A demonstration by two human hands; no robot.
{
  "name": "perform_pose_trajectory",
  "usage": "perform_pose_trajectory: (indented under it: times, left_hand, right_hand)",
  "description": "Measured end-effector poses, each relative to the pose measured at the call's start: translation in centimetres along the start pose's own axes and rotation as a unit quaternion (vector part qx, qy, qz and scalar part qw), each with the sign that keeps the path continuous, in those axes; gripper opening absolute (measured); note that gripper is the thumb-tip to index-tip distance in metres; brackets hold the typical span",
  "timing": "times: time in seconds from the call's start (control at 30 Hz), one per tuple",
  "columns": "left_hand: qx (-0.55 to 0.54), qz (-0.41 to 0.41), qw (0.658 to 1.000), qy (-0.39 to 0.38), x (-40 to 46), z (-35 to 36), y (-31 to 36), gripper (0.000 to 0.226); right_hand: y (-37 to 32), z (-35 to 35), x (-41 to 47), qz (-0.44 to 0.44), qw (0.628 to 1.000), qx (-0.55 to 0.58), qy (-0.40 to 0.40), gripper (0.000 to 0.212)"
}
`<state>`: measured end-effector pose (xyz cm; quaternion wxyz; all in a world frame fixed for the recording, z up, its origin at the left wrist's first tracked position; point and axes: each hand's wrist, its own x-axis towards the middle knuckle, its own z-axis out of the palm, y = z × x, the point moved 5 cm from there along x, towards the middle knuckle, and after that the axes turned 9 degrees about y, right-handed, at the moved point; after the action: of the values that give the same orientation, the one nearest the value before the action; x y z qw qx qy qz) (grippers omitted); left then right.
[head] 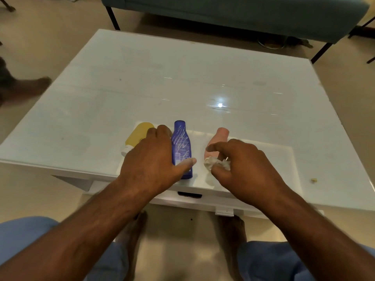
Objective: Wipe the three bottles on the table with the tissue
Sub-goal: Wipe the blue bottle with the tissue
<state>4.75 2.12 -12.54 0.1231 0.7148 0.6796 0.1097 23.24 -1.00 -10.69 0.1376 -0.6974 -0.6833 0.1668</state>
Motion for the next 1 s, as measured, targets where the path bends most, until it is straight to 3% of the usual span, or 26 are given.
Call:
perform_pose_trajectory:
  times: [0.1, 0.27, 0.4, 0.53, 0.67, 0.77, 0.87, 1.0]
  left_hand:
    - [0.013, -0.015, 1.000, -0.019, 0.2, 1.2, -0.3, 0.105]
    - [-0.068, -0.058, 0.994, -0.066, 0.2, 1.8, -0.1, 0.095]
    - [-0.201, -0.096, 0.972, -0.077, 0.1, 0.8, 0.3, 0.059]
    - [-0.462, -0.158, 0.867, -0.098, -0.4, 0.1, 1.4, 0.036]
    - [-0.620, -0.182, 0.745, -0.164, -1.8, 0.5, 3.5, 0.027]
    - [-0.647, -0.146, 0.716, -0.220, -2.7, 0.4, 5.1, 0.031]
    - [-0.681, -0.176, 0.664, -0.255, -3.1, 0.8, 5.3, 0.077]
    - [-0.693, -0.158, 0.652, -0.266, -3.3, 1.1, 5.4, 0.087]
  right_hand:
    - [-0.1, -0.2, 0.0, 0.005, 1.000, 0.025, 0.016, 0.038]
    - [0.2, -0.6, -0.2, 0.016, 0.996, 0.068, 0.051, 0.023]
    - [0.7, -1.4, -0.2, 0.031, 0.986, 0.135, 0.089, 0.009]
    - [1.0, -2.0, -0.1, 0.051, 0.958, 0.247, 0.137, 0.018]
    - [0.7, -2.9, -0.2, 0.021, 0.935, 0.283, 0.210, 0.019]
    - [0.6, -3.4, -0.1, -0.008, 0.919, 0.310, 0.243, 0.024]
    - [0.3, -3.9, -0.1, -0.043, 0.912, 0.316, 0.259, 0.024]
    - [-0.1, -3.9, -0.2, -0.095, 0.922, 0.251, 0.279, 0.018]
